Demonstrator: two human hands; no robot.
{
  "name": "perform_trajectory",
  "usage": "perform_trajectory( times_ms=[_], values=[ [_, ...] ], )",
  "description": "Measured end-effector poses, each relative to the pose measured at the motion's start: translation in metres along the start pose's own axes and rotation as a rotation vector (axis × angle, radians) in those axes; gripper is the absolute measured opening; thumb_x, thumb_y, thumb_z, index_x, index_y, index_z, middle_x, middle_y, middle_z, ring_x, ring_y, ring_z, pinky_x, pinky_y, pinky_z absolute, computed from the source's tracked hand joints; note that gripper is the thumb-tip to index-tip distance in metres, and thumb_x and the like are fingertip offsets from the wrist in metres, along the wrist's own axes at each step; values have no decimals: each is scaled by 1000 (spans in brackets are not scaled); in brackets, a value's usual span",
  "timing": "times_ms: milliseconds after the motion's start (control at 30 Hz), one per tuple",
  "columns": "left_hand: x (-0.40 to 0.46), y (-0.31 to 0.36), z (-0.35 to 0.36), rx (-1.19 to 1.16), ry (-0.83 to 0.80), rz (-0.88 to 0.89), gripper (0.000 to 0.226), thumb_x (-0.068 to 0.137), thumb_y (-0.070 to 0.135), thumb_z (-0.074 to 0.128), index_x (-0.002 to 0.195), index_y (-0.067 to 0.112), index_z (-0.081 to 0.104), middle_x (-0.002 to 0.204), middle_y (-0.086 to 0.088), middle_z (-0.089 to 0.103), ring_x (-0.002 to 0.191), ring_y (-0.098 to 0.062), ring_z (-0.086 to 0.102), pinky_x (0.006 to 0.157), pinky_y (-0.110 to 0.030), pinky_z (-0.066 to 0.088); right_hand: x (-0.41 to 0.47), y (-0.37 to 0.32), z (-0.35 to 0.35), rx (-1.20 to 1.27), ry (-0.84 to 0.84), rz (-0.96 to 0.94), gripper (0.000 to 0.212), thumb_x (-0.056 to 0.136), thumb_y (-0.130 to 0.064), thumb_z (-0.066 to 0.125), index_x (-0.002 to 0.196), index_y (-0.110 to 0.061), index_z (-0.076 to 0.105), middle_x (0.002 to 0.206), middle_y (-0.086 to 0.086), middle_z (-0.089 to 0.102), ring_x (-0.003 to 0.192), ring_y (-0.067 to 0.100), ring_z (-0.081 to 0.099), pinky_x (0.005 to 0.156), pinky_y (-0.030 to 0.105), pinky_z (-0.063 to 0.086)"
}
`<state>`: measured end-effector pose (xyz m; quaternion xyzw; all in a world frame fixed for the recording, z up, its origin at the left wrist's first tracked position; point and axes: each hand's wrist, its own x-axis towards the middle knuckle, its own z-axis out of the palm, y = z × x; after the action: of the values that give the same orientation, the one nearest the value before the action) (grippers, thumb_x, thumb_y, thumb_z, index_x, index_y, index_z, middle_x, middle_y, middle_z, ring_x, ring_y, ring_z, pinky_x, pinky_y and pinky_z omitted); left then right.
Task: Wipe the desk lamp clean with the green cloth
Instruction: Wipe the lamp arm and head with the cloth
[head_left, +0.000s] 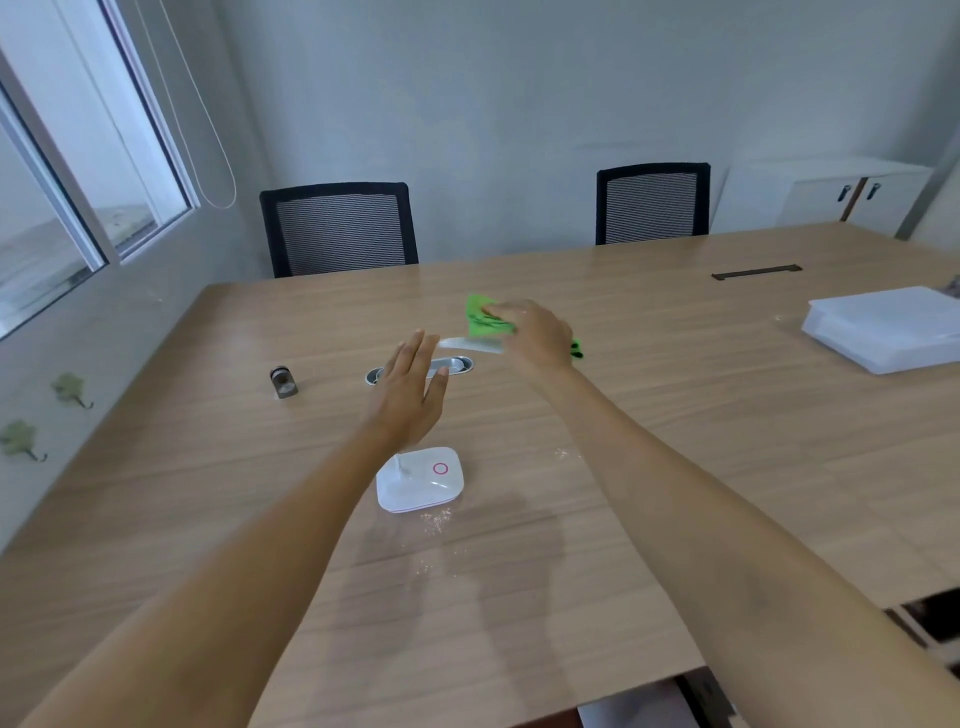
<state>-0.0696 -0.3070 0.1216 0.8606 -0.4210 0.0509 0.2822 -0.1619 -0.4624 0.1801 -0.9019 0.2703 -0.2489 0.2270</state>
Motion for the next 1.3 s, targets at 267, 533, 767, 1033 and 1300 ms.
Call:
perform_trajectory(
  times_ms=[267, 533, 767, 1033, 1300],
  values=[
    [-2, 3, -3, 11, -43, 10, 53, 100, 37, 29, 150, 20, 21, 160, -1, 16, 148, -23, 14, 121, -43, 17, -1, 36, 1, 0, -145, 344, 52, 85, -11, 40, 123, -42, 56, 129, 4, 59, 122, 32, 48, 108, 50, 26],
    [0, 3, -3, 3, -34, 3, 55, 100, 34, 33, 150, 18, 20, 160, -3, 16, 148, -23, 14, 122, -40, 14, -15, -3, 12, 44, 28, -119, 64, 74, 4, 43, 122, -35, 60, 132, -4, 59, 126, 21, 47, 105, 55, 29],
    [-1, 5, -5, 13, -36, 6, 53, 100, 35, 30, 150, 18, 22, 160, -3, 17, 148, -24, 15, 121, -41, 18, -31, 47, 10, -21, 35, 157, 57, 80, -3, 44, 127, -35, 56, 139, -4, 52, 129, 21, 44, 109, 57, 22],
    [0, 5, -5, 4, -23, 7, 54, 100, 32, 34, 150, 17, 22, 159, -5, 19, 147, -23, 16, 121, -39, 17, -42, 5, 25, -6, 95, -260, 64, 74, 8, 45, 126, -26, 59, 135, 4, 56, 128, 25, 47, 103, 54, 35],
    [0, 3, -8, 16, -46, -5, 53, 100, 35, 30, 150, 18, 21, 160, -4, 19, 147, -22, 16, 120, -39, 18, -48, 68, 18, 85, 147, 212, 58, 80, 6, 42, 128, -23, 57, 141, 5, 51, 130, 26, 44, 108, 51, 36]
  ],
)
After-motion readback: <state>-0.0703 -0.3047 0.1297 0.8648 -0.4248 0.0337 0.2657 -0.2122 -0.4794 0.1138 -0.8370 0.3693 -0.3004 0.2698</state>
